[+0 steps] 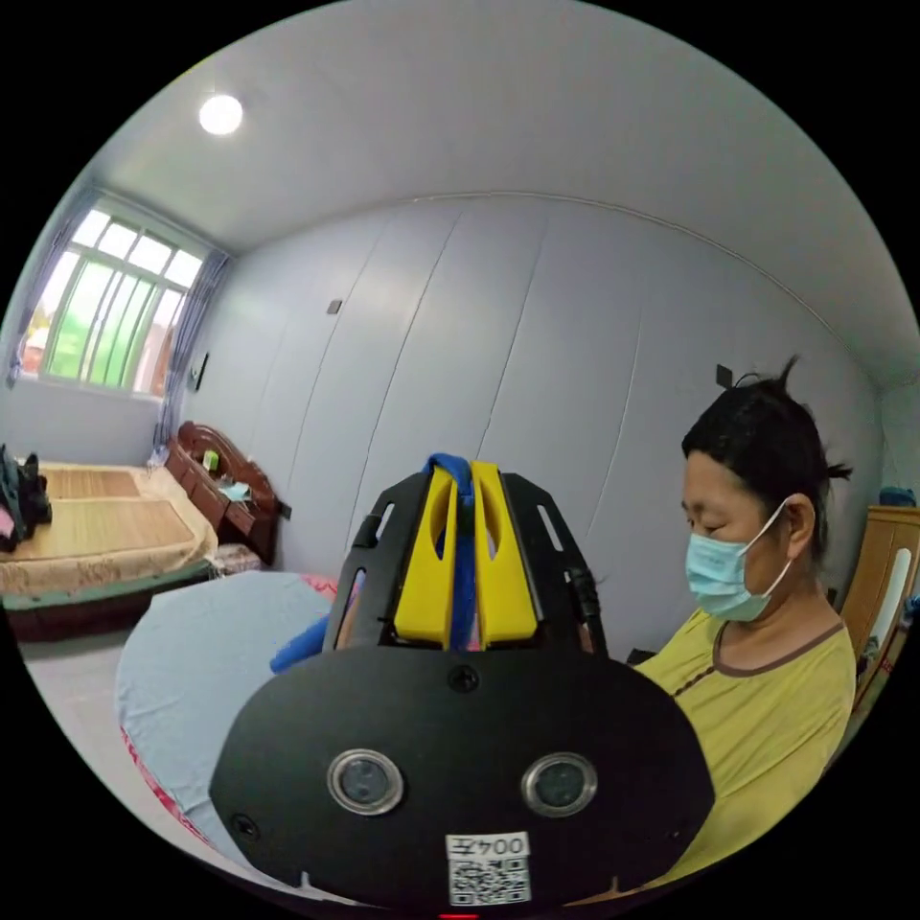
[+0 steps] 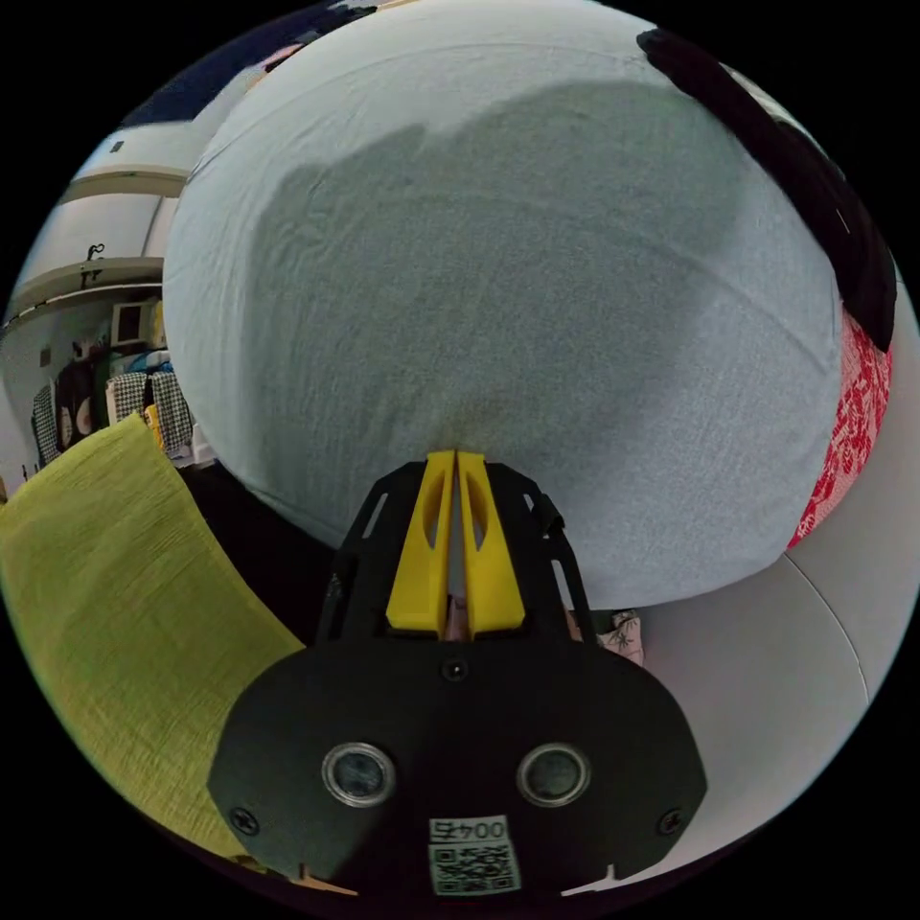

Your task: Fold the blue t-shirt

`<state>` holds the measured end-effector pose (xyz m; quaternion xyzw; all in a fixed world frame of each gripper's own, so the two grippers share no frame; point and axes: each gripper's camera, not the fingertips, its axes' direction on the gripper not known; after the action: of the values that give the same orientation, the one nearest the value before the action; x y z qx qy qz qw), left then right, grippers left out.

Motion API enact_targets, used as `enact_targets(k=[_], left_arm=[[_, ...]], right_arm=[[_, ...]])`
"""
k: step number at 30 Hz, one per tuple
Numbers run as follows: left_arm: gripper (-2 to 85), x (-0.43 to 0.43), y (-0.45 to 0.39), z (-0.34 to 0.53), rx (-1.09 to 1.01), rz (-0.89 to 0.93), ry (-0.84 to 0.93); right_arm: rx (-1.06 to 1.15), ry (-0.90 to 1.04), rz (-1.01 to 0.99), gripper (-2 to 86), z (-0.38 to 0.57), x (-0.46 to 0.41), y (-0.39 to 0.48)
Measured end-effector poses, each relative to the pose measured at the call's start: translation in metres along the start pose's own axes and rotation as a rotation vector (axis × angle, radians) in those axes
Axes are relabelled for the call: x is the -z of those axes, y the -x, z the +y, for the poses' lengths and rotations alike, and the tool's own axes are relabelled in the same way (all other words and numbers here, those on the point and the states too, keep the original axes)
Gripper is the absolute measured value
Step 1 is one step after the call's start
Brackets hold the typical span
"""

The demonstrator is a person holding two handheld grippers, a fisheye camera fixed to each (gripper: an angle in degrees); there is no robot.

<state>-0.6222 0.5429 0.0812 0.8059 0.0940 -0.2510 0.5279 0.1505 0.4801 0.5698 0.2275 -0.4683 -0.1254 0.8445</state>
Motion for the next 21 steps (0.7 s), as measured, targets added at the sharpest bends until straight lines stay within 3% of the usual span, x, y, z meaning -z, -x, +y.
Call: enact_targets(k=[5,9,13,17,21], left_arm=[[3.8,-0.064,0.002,0.008,-0.004,-0.029,0.125],[5.2,-0.17,0.064,0.073,0.129,-0.035,0.379],[13.6,-0.267,0.105,0.143,0.21,0.06,0.602],[18.7,-0.293,0.11,0.174,0.155,0.035,0.651],[18.3,-0.259,0.149,0.217,0.227,-0.031,0.624]], right_arm=[[-0.005,-0.048,-0.029,-0.8,0.012,0.001,-0.008],[0.012,-0.074,0.002,-0.8,0.018,0.001,-0.006],[0.025,-0.072,0.04,-0.8,0.019,0.001,-0.002],[0.024,-0.074,0.067,-0.8,0.02,0.0,0.001],[0.023,-0.076,0.065,-0.8,0.02,0.0,-0.001]])
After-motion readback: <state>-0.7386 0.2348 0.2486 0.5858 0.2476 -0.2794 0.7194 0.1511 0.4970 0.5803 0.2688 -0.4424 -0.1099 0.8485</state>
